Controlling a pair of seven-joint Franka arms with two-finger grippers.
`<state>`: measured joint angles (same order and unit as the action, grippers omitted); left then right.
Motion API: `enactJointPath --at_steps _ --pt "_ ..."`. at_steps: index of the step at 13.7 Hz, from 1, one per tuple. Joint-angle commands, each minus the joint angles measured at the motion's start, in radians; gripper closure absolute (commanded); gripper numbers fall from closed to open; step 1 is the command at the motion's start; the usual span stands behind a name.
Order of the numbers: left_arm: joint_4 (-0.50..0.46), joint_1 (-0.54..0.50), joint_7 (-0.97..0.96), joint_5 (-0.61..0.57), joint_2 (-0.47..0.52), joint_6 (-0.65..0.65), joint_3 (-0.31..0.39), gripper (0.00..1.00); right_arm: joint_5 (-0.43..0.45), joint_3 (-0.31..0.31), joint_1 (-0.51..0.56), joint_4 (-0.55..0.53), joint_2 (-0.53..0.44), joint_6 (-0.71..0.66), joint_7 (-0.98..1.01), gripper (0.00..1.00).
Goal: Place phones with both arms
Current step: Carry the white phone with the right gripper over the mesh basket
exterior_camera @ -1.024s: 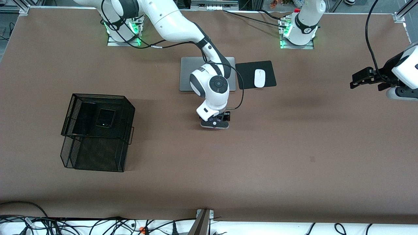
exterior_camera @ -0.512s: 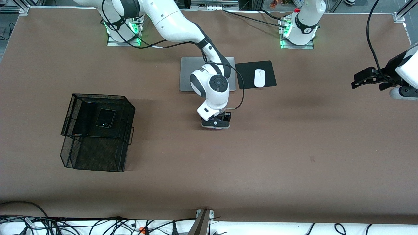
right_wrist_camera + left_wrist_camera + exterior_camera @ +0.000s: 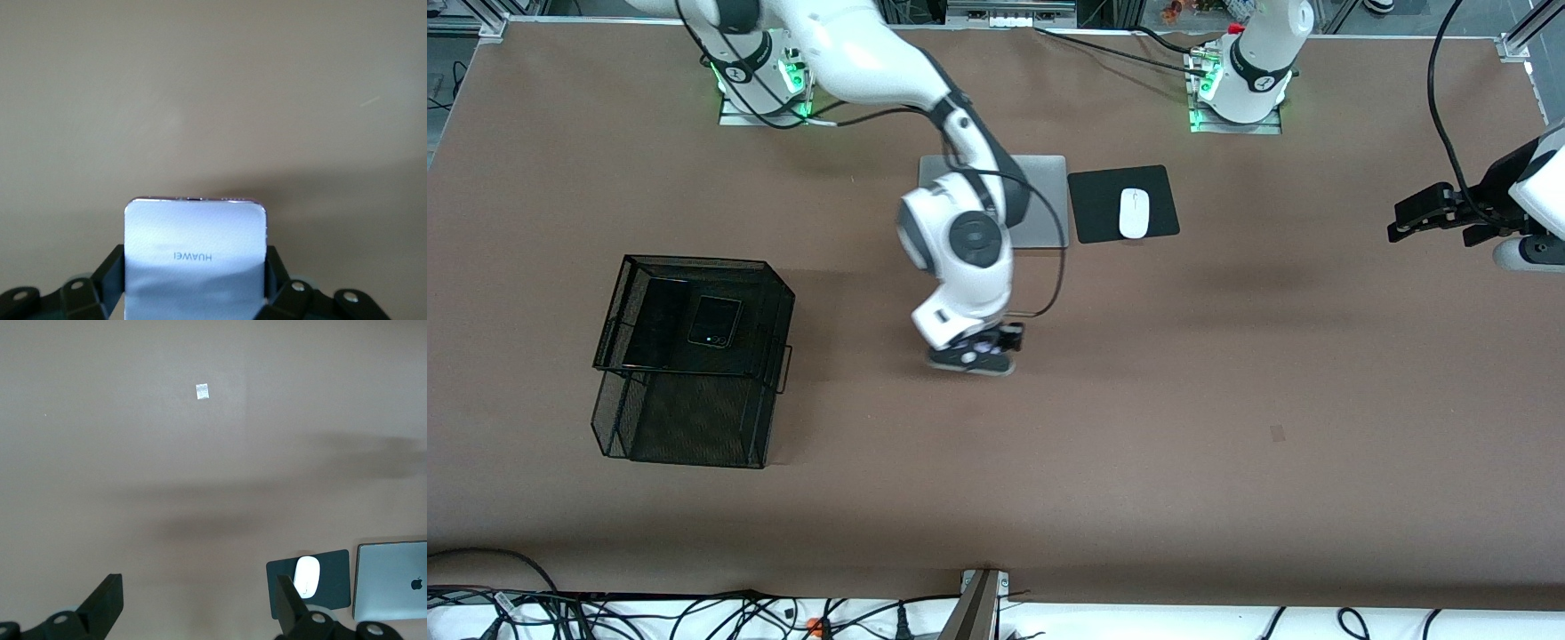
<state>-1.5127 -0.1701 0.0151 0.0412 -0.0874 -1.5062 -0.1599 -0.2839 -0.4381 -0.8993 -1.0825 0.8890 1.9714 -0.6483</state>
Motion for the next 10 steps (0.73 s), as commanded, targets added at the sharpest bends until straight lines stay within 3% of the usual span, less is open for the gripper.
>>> enactJointPath --at_steps 1,6,8,10 --pt "-0.004 -0.002 -0.003 0.016 0.011 0.001 0.0 0.0 -0.023 0.022 0.147 -0.033 -0.145 -0.133 0.199 1.0" --pt "-0.006 -0.002 -0.004 0.016 0.005 0.001 0.0 0.0 -0.017 0.016 0.39 -0.03 -0.17 -0.212 0.551 1.0" --pt "-0.004 -0.002 -0.004 0.017 0.005 0.001 0.0 0.0 -0.003 0.015 0.431 -0.031 -0.157 -0.203 0.62 1.0" --pt "-0.003 -0.002 -0.004 0.017 0.005 0.001 -0.001 0.0 0.066 0.012 0.464 -0.034 -0.122 -0.175 0.628 1.0"
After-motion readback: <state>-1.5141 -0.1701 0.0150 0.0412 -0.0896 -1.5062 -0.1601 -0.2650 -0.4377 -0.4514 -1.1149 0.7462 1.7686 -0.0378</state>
